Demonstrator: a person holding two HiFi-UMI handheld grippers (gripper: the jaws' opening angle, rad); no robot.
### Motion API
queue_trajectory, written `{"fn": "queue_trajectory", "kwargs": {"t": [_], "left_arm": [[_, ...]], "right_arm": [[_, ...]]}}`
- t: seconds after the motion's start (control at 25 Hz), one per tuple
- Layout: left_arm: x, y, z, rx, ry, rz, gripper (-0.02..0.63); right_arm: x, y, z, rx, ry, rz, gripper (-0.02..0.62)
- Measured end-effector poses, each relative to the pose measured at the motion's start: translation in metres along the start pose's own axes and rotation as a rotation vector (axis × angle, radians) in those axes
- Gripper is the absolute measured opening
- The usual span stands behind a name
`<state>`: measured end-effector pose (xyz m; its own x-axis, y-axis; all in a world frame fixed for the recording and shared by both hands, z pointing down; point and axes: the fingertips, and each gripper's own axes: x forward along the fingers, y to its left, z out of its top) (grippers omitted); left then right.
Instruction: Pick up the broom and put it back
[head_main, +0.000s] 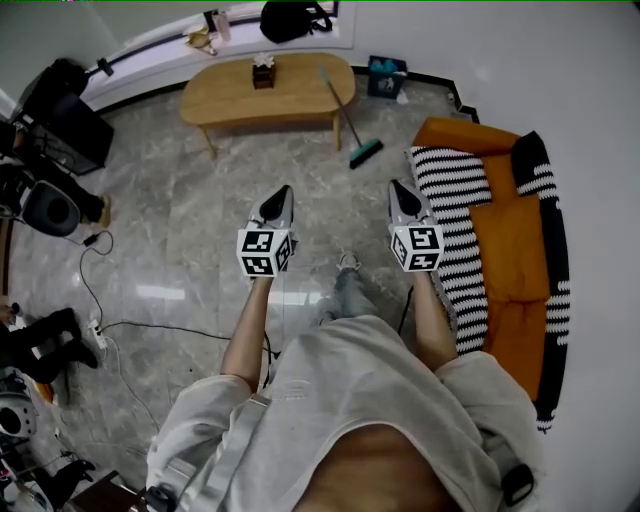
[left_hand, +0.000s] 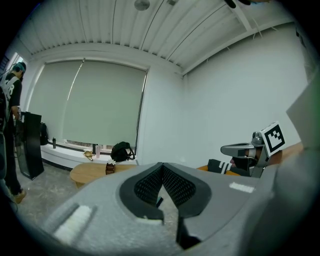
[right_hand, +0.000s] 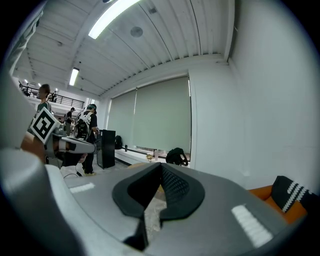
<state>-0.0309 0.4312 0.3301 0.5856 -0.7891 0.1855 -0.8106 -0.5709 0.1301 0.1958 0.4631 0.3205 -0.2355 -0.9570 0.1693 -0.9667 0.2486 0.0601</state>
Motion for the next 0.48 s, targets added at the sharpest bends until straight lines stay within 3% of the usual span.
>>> {"fn": "queue_trajectory", "kwargs": {"t": [0.48], "left_arm": [[0.102, 0.046, 0.026, 0.024, 0.009, 0.017, 0.0]], "right_arm": [[0.111, -0.043, 0.005, 0.022, -0.001, 0.039, 0.0]]}}
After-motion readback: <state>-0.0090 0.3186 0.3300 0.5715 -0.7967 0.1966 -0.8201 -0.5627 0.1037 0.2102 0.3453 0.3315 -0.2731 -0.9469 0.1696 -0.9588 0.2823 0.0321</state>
